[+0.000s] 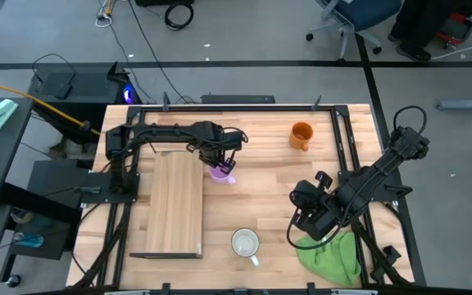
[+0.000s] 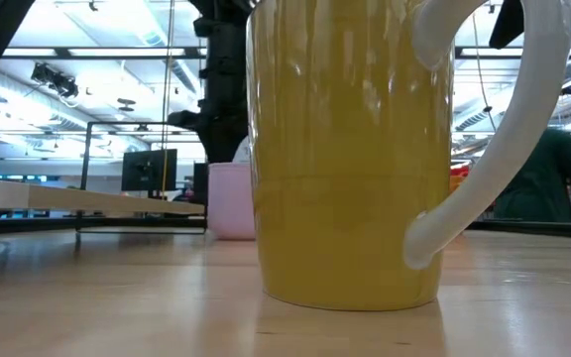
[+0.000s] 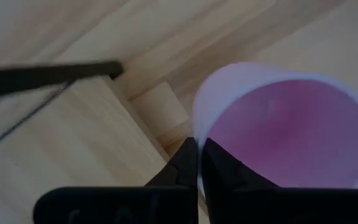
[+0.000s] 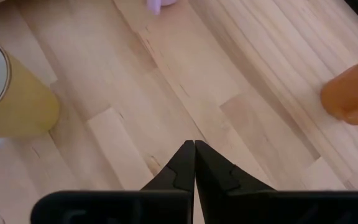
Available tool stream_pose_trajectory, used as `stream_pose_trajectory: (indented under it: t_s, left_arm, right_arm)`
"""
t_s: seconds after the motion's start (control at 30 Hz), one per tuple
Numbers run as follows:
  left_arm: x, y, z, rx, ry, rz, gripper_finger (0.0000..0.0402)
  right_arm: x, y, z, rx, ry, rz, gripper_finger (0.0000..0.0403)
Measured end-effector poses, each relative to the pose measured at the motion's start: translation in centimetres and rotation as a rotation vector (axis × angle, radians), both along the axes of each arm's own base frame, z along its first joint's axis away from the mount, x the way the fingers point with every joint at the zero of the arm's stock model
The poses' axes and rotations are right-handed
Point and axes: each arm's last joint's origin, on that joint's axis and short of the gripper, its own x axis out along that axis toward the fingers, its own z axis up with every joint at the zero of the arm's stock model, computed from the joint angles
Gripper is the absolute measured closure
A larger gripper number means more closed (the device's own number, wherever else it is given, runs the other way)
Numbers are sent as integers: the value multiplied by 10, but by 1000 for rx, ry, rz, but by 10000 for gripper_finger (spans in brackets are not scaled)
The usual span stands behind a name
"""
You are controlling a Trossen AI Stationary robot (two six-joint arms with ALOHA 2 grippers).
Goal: Stack small to large cups/mugs on shelf
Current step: Move the pink mug to the right side of the shelf
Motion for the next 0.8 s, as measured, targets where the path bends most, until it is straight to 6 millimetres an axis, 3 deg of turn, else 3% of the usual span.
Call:
stream_pose_trajectory:
  t_s: [0.3, 0.8]
  left_arm:
    - [0, 0, -1, 0, -5, -10, 386]
    - [2, -4, 4, 4, 2, -60, 324]
  right_arm:
    - [0, 0, 0, 0, -1, -1, 385]
    - [0, 0, 0, 4, -4, -6, 385]
